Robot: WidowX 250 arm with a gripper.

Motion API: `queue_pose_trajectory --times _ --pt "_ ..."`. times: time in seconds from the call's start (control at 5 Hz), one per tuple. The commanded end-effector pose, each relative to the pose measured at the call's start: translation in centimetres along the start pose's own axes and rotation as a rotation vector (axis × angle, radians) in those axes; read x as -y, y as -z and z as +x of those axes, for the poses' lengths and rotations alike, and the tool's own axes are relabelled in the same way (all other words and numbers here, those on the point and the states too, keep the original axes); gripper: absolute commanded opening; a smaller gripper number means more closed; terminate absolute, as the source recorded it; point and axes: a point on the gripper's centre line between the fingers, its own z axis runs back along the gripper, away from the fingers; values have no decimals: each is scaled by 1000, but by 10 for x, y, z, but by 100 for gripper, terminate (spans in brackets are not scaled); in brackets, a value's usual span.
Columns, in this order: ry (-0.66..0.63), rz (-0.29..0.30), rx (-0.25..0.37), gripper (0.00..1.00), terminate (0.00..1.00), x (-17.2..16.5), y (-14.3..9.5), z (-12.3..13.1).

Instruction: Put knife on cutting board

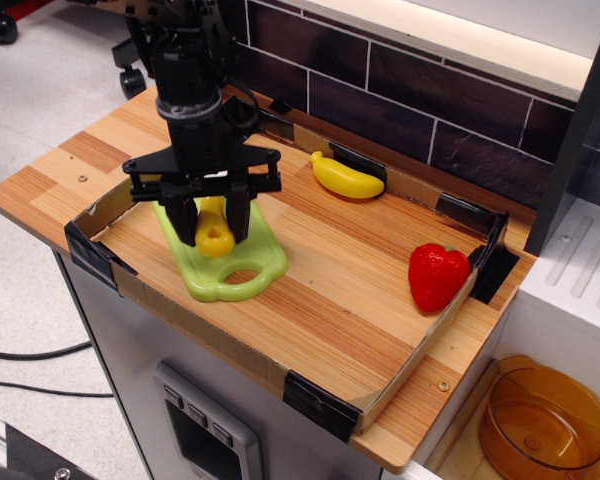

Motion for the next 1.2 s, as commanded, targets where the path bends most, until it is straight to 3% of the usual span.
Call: queue_pose_trajectory --times 0.0,0.2,0.4,0.6,0.8,1.0 --pt "33 -30 11 100 0 -6 -25 -3" --pt "28 -40 18 100 0 -5 -35 -1" --pt "-26 -54 145 100 0 2 -71 2" --pt "-41 -11 139 100 0 15 -103 21" --pt "-10 -22 138 100 0 30 -122 30" --pt "-10 -22 138 100 0 30 -122 30"
